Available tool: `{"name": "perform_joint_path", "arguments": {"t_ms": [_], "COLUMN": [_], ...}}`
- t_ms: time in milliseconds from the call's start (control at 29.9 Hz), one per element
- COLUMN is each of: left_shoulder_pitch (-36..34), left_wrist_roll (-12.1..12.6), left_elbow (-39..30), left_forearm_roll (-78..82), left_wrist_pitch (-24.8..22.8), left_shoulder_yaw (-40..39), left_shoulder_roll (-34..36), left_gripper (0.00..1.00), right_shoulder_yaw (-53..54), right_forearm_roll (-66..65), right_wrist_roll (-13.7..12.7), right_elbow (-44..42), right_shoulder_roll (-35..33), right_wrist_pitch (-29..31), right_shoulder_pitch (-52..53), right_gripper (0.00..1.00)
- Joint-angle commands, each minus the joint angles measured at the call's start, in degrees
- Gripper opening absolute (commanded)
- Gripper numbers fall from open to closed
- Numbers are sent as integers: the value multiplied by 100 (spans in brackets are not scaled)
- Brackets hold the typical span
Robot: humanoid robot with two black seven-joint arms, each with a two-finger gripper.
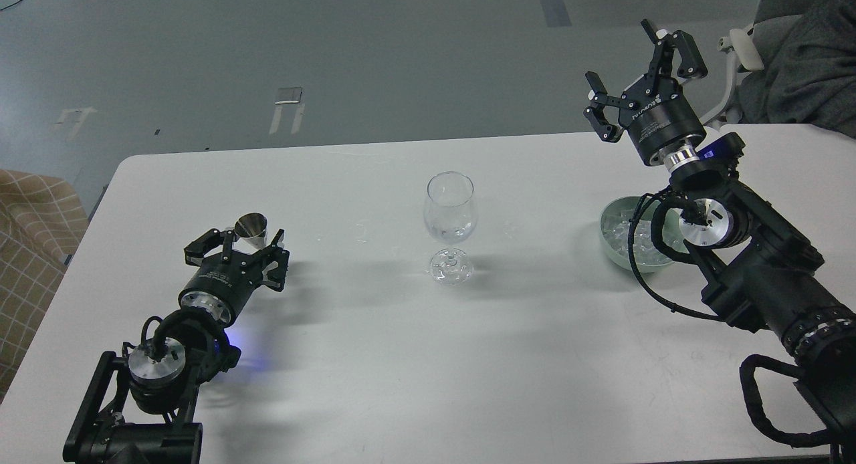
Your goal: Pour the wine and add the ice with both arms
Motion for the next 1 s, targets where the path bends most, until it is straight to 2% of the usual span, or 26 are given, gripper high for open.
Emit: {"name": "perform_joint_path", "arguments": {"t_ms": [0, 67, 401, 668, 869, 969], "left_shoulder_pitch": [9, 18, 238, 870, 1126, 1143], "left_wrist_roll": [43, 61, 167, 465, 545, 545], "left_elbow": [-3, -3, -3, -55, -73, 6], "left_forearm_roll": [10, 10, -8, -25, -25, -34], "left_wrist_pitch": [-8, -8, -457, -1106, -1405, -1853], "left_shoulder_yaw": [9, 9, -27, -220, -492, -703], "left_shoulder_roll": [22, 31, 145, 259, 417, 690], "left_gripper": [91, 96, 97, 97, 97, 97], "right_shoulder_yaw": [1, 1, 1, 1, -8, -17], "right_forearm_roll": [0, 0, 0, 0, 0, 0], "right_wrist_roll": [1, 1, 1, 1, 1, -7], "right_elbow": [0, 0, 0, 9, 149, 211], "right_shoulder_roll": [0, 0, 0, -9, -132, -334], "right_wrist_pitch": [-1, -1, -1, -1, -1, -1], "right_shoulder_pitch": [1, 1, 1, -35, -43, -52], "right_gripper": [100, 100, 100, 100, 100, 100]}}
